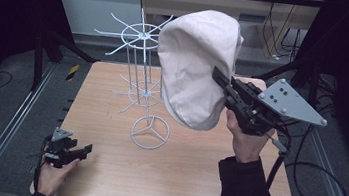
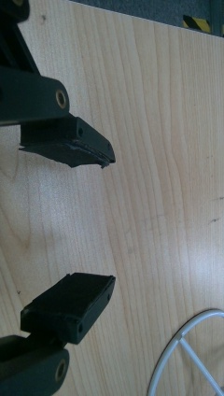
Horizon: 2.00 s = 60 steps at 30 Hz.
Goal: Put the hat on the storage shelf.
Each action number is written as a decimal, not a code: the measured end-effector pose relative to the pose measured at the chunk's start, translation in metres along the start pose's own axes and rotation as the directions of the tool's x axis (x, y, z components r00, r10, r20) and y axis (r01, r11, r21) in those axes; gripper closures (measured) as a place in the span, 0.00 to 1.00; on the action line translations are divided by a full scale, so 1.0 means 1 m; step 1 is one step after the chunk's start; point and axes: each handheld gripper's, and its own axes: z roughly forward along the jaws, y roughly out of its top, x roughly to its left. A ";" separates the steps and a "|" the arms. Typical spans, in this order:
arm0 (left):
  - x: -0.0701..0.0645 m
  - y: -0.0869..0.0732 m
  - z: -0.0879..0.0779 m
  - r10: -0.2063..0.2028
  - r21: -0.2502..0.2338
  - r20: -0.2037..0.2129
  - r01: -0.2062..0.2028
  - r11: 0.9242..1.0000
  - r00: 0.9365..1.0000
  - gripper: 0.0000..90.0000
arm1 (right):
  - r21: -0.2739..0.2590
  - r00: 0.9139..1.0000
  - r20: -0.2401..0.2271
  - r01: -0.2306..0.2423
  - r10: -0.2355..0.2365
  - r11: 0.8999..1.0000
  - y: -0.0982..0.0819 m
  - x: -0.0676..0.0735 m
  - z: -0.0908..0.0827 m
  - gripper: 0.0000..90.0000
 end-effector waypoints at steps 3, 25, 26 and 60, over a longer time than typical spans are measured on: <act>0.000 0.000 0.000 0.000 -0.001 0.000 0.000 1.000 1.000 0.38 | 0.015 1.000 -0.009 0.002 -0.002 1.000 -0.002 0.002 0.006 0.98; 0.000 0.000 0.000 0.002 0.001 -0.002 -0.002 1.000 1.000 0.38 | 0.108 0.998 -0.053 -0.018 0.024 0.994 -0.041 0.009 0.020 0.98; 0.000 0.000 0.000 0.003 0.002 -0.003 -0.003 1.000 1.000 0.38 | 0.111 0.998 -0.056 -0.024 0.030 0.993 -0.042 0.009 0.020 0.98; 0.000 0.000 0.001 0.004 0.004 -0.003 -0.004 1.000 1.000 0.38 | 0.283 0.996 -0.056 -0.048 0.067 0.958 -0.085 0.012 0.036 0.91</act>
